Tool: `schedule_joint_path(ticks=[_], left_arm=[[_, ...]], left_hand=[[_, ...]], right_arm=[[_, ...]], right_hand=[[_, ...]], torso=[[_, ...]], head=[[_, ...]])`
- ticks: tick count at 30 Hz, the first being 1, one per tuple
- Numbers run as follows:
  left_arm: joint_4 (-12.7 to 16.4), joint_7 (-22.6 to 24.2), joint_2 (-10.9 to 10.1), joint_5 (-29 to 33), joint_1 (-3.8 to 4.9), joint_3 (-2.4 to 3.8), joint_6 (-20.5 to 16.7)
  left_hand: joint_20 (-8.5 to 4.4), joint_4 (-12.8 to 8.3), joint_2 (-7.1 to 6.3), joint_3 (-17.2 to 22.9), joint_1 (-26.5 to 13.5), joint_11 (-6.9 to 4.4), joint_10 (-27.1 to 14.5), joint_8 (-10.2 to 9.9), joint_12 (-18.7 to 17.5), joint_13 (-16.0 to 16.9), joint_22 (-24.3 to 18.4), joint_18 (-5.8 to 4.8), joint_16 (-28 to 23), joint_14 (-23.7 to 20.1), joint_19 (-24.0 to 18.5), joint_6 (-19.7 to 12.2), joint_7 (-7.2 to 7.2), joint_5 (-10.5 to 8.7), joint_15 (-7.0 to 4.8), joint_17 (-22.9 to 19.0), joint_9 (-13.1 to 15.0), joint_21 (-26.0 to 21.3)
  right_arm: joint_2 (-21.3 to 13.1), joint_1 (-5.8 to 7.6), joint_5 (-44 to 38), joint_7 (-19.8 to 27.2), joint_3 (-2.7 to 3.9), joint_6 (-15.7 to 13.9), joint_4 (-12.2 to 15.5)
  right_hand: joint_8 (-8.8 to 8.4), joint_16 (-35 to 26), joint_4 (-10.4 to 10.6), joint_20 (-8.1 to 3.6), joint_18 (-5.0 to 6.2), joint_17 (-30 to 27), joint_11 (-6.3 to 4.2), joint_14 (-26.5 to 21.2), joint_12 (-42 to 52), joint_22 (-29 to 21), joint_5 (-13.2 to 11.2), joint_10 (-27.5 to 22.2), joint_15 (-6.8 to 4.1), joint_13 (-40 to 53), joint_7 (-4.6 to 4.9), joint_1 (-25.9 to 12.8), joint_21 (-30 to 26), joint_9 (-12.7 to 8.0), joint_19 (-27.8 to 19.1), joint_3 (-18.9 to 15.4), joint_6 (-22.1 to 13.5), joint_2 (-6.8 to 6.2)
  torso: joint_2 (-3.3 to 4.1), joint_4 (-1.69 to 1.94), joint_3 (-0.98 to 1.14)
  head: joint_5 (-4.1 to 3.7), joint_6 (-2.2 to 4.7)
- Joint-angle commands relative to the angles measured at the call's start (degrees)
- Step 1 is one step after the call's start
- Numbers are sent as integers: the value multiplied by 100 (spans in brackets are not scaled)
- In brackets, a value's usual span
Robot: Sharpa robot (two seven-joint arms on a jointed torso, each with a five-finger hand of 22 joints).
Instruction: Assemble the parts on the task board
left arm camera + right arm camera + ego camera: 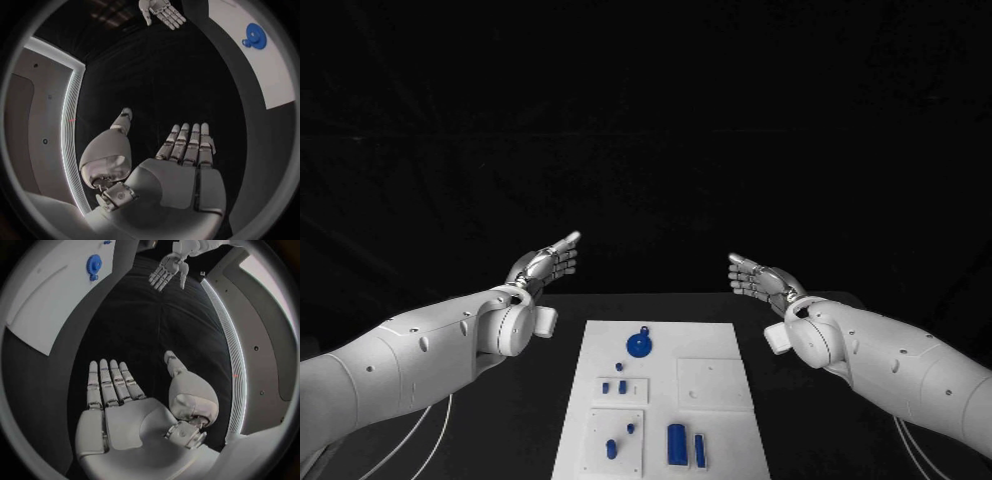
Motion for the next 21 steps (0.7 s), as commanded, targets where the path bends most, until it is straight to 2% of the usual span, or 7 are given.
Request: schedule_joint_path(ticks=[1, 6, 8, 12, 13, 19, 21], left_arm=[[215, 79, -40, 8, -81, 41, -201], [747, 233, -185, 38, -310, 155, -632], [1110, 338, -283, 59, -466, 233, -926], [1801, 538, -471, 99, -763, 382, -1485], [2056, 612, -541, 114, -873, 437, -1692], [2890, 853, -767, 162, -1232, 616, -2367], [3055, 900, -812, 172, -1302, 651, -2500]], left_hand=[[-214, 608, 412, -1349, -3235, -346, -2780, -664, -195, -217, -3988, -43, -1331, -1939, -1263, -2119, -329, -165, -482, -831, -1429, -1613], [-214, 608, 412, -1349, -3235, -346, -2780, -664, -195, -217, -3988, -43, -1331, -1939, -1263, -2119, -329, -165, -482, -831, -1429, -1613], [-214, 608, 412, -1349, -3235, -346, -2780, -664, -195, -217, -3988, -43, -1331, -1939, -1263, -2119, -329, -165, -482, -831, -1429, -1613], [-214, 608, 412, -1349, -3235, -346, -2780, -664, -195, -217, -3988, -43, -1331, -1939, -1263, -2119, -329, -165, -482, -831, -1429, -1613], [-214, 608, 412, -1349, -3235, -346, -2780, -664, -195, -217, -3988, -43, -1331, -1939, -1263, -2119, -329, -165, -482, -831, -1429, -1613], [-214, 608, 412, -1349, -3235, -346, -2780, -664, -195, -217, -3988, -43, -1331, -1939, -1263, -2119, -329, -165, -482, -831, -1429, -1613], [-214, 608, 412, -1349, -3235, -346, -2780, -664, -195, -217, -3988, -43, -1331, -1939, -1263, -2119, -329, -165, -482, -831, -1429, -1613]], right_arm=[[-59, -30, 114, 101, -17, -189, 203], [-230, -98, 379, 304, -71, -608, 734], [-346, -145, 561, 443, -107, -895, 1098], [-568, -233, 906, 707, -177, -1439, 1788], [-652, -267, 1038, 808, -204, -1647, 2051], [-1015, -412, 1602, 1240, -319, -2538, 3181], [-1110, -450, 1750, 1353, -349, -2772, 3477]], right_hand=[[-673, -985, 832, -530, -512, -1476, -440, -2472, -386, -2581, -619, -2834, -422, -876, -468, -2502, -923, -1542, -1884, -1488, -2382, 134], [-673, -985, 832, -530, -512, -1476, -440, -2472, -386, -2581, -619, -2834, -422, -876, -468, -2502, -923, -1542, -1884, -1488, -2382, 134], [-673, -985, 832, -530, -512, -1476, -440, -2472, -386, -2581, -619, -2834, -422, -876, -468, -2502, -923, -1542, -1884, -1488, -2382, 134], [-673, -985, 832, -530, -512, -1476, -440, -2472, -386, -2581, -619, -2834, -422, -876, -468, -2502, -923, -1542, -1884, -1488, -2382, 134], [-673, -985, 832, -530, -512, -1476, -440, -2472, -386, -2581, -619, -2834, -422, -876, -468, -2502, -923, -1542, -1884, -1488, -2382, 134], [-673, -985, 832, -530, -512, -1476, -440, -2472, -386, -2581, -619, -2834, -422, -876, -468, -2502, -923, -1542, -1884, -1488, -2382, 134], [-673, -985, 832, -530, -512, -1476, -440, -2472, -386, -2581, -619, -2834, -422, -876, -468, -2502, -923, -1542, -1884, -1488, -2382, 134]], torso=[[-116, -3, -11], [-382, -6, -26], [-535, -7, -36], [-708, -9, -46], [-751, -9, -48], [-806, -10, -52], [-806, -10, -52]], head=[[-12, -97], [-30, -321], [-41, -450], [-54, -596], [-57, -632], [-60, -679], [-60, -679]])
